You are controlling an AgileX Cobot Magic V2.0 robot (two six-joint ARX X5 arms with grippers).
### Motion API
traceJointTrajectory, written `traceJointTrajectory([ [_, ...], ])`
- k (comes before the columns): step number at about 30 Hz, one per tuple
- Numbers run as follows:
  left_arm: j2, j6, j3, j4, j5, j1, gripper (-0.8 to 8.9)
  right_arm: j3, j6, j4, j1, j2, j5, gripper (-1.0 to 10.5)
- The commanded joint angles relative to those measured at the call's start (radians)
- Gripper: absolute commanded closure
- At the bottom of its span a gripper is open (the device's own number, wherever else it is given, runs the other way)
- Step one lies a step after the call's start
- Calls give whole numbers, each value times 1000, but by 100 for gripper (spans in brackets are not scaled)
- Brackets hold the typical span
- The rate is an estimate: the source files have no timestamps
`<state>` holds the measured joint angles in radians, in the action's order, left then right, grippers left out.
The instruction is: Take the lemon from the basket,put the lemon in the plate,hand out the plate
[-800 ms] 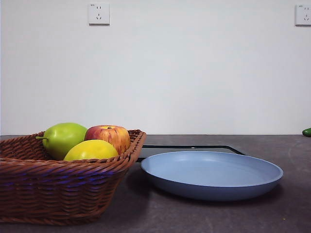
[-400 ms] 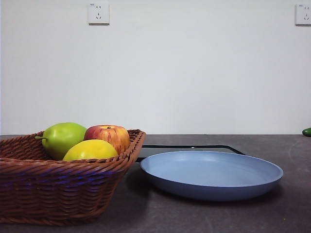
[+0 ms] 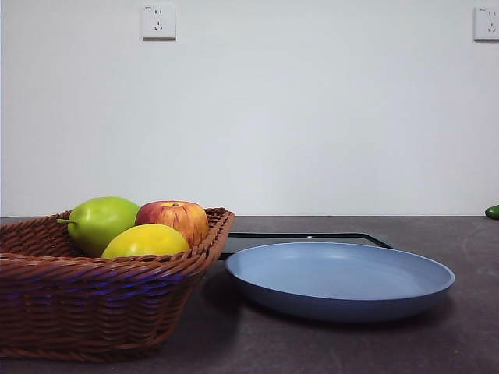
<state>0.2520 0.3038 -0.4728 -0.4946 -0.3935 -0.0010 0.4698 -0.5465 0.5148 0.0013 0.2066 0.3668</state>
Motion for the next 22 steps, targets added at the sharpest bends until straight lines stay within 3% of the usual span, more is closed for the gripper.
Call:
traceJointTrajectory([
  [1,78,-87,-69,-22,-5,0,807,87,114,19,2,87,0,944],
  [11,377,-183,-294,-138,-157,-5,807,291,313,140,2,442,2,944],
  [18,515,-230,-358,-221,-164,-51,807,327,434,219,17,665,3,938],
  [21,536,-229,-358,-224,-164,-74,797,327,435,213,40,741,32,845],
  [22,542,-229,-358,-224,-163,-79,746,327,435,208,53,766,46,793],
])
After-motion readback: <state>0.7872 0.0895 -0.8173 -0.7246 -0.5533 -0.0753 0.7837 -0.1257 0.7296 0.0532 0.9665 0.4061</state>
